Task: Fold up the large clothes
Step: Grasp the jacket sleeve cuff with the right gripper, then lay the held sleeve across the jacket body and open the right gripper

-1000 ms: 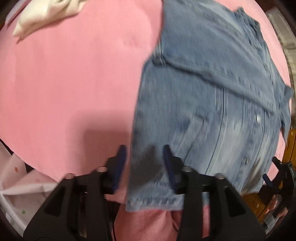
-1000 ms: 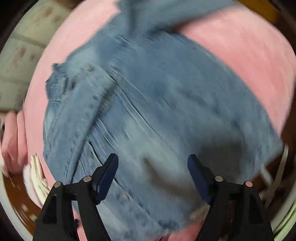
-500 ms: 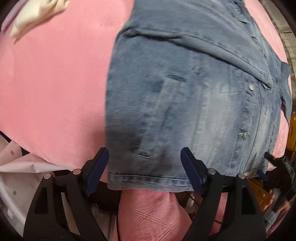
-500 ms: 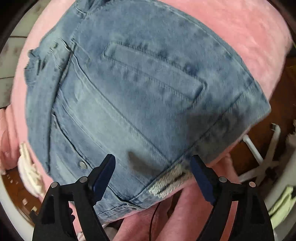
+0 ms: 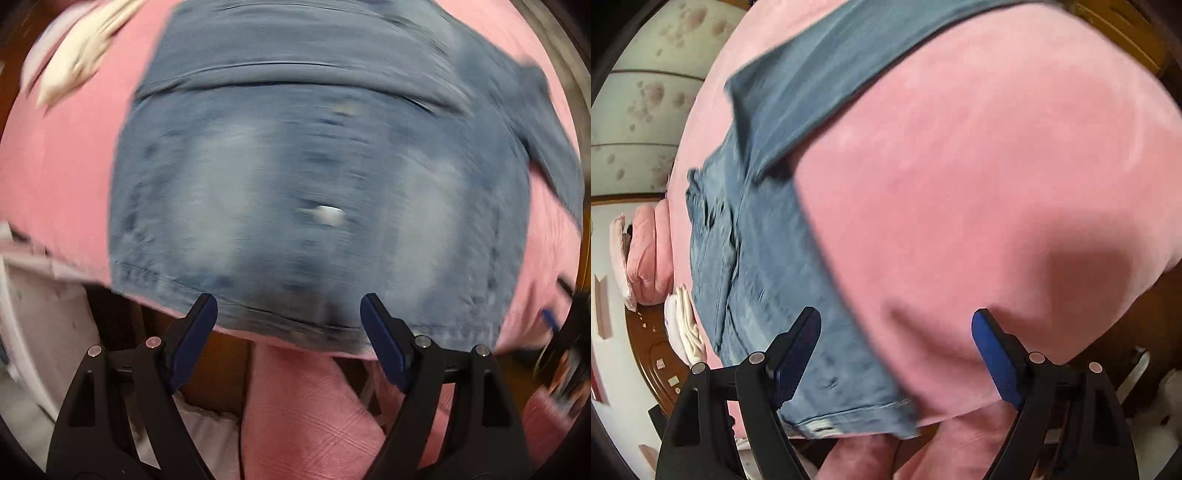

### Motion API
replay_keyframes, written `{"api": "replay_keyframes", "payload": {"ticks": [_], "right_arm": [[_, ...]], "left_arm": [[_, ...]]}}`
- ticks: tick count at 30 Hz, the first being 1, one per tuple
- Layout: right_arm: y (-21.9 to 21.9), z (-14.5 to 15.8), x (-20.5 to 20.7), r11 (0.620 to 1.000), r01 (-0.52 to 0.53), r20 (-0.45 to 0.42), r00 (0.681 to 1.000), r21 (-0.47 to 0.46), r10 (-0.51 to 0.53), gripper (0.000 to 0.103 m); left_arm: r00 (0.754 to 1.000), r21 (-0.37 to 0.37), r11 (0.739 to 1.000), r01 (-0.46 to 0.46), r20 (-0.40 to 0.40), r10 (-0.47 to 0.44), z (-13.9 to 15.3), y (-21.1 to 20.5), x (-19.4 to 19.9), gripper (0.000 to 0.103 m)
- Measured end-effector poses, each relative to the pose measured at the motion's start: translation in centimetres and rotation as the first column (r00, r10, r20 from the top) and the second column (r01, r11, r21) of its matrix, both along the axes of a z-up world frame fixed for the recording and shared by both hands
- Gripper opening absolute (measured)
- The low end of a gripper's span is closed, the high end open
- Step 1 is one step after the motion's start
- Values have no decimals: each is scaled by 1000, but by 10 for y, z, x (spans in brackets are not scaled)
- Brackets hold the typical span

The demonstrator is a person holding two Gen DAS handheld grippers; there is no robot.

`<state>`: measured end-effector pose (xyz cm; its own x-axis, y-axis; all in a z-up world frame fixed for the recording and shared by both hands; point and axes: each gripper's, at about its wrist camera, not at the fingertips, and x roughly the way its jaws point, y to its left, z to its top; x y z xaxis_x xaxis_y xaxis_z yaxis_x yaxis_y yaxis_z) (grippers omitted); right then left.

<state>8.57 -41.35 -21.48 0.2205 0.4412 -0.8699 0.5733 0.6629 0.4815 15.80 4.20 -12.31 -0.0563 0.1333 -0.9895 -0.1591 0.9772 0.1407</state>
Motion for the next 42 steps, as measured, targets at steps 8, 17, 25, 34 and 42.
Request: {"api": "replay_keyframes", "payload": {"ticks": [8,17,25,34,42], "right_arm": [[-130,-31,4,957,263,-20,965,119,-263,85],[-228,-56,41,843,462,13,875,275,-484,84],[-272,-73,76,837,497,106,842,228,-529,55],[-284,-66,92,845,531,147,833,62,-534,13],[-239,28,115,878,474,319,845,-72,-430,9]], "left_arm": [[946,-60,949,310,-77,-314,-1,-163,47,78],[887,-92,886,454,-52,-460,16,-287,85,78],[852,-24,860,510,-121,-509,-4,-303,88,78],[901,-24,910,414,-132,-413,-15,-273,104,78],[918,-21,918,396,-18,-396,16,-268,128,78]]}}
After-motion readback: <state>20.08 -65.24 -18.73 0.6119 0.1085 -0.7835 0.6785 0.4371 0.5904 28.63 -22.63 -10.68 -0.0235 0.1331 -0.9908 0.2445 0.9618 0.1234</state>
